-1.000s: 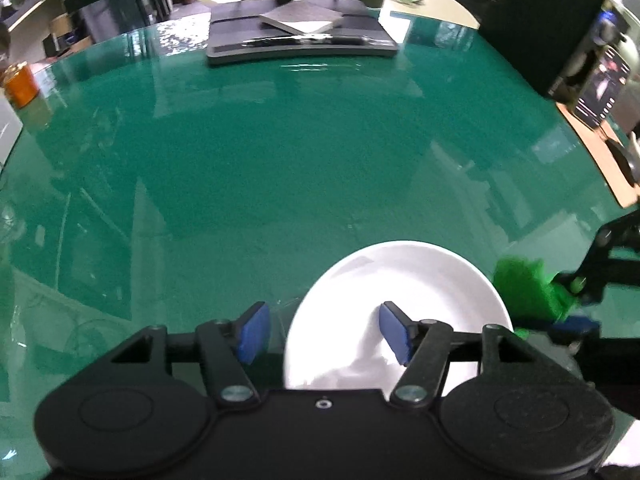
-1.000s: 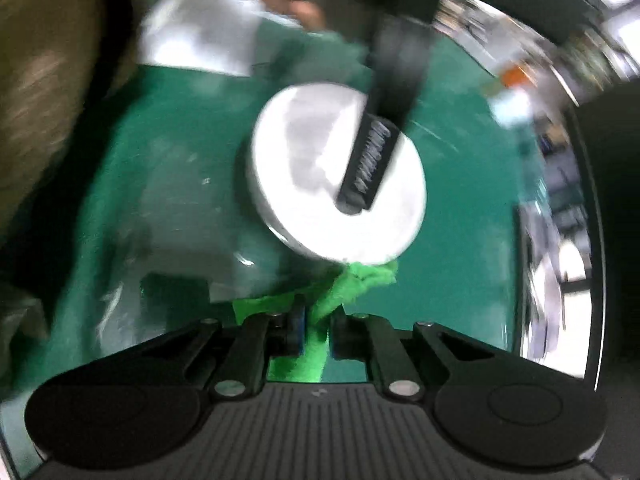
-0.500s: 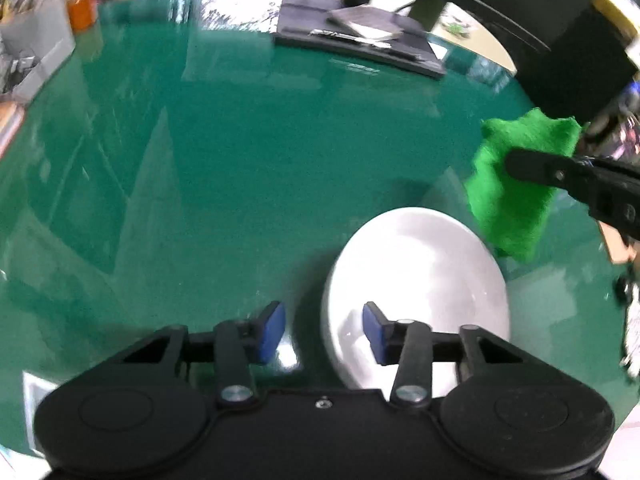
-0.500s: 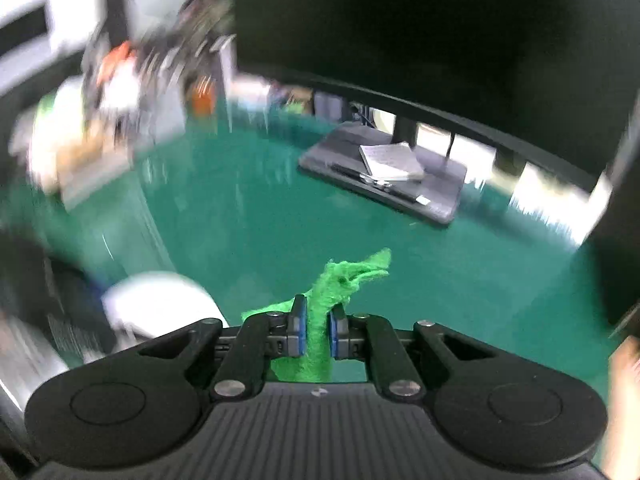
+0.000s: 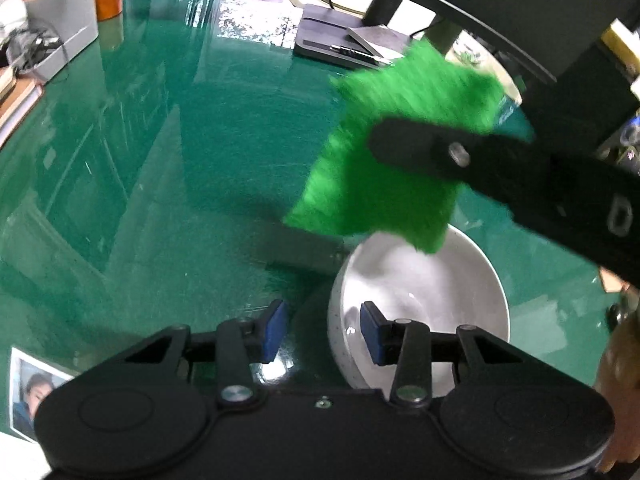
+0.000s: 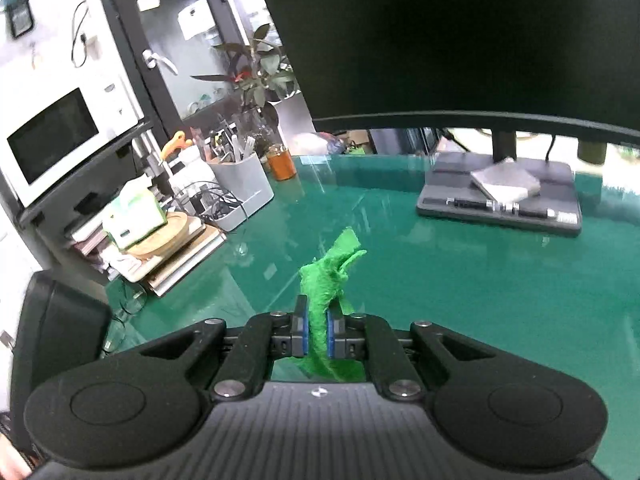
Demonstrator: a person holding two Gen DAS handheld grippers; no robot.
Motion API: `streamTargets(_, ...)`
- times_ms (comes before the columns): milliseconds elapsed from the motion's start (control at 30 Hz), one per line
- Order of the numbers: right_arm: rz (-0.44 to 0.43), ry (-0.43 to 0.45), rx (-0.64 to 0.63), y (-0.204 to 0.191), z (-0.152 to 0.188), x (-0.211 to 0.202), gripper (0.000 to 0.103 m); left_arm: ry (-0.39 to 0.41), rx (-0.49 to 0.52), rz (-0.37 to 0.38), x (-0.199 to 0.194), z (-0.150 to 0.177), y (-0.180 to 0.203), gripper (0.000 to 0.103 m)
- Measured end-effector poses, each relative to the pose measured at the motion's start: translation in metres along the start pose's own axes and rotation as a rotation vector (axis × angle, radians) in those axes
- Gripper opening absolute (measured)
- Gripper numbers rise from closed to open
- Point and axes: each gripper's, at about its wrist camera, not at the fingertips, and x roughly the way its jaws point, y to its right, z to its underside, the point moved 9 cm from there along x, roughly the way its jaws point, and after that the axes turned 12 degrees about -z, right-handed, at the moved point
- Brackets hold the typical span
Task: Clean bowl
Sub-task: 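Lift the green cloth away from the bowl with the right gripper, then lower the bowl onto the desk with the left gripper while the right drops the cloth beside it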
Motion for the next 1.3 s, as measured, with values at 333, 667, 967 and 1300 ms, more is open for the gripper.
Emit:
streamTargets(333, 0.145, 0.13, 0.106, 0.042, -0.021, -0.01, 0.008, 0.013, 0.018, -0.031, 0.0, 0.0, 0.004, 0.04)
streamTargets(667, 0.36, 0.142, 0.176, 0.085, -0.022, -0.055, 0.011, 0.024, -0.024, -0.084, 0.013, -0.021, 0.002, 0.042)
streamTargets(967, 0.418, 0.063, 0.242, 0.101, 0.018, -0.085, 0.011, 0.039, -0.009, -0.117, 0.018, -0.03, 0.005, 0.042)
streamTargets(1300, 0.471, -0.118, 0.235, 0.121, 0.058, -0.03, 0.08, 0.06, 0.025, -0.14, 0.009, -0.031, 0.01, 0.044)
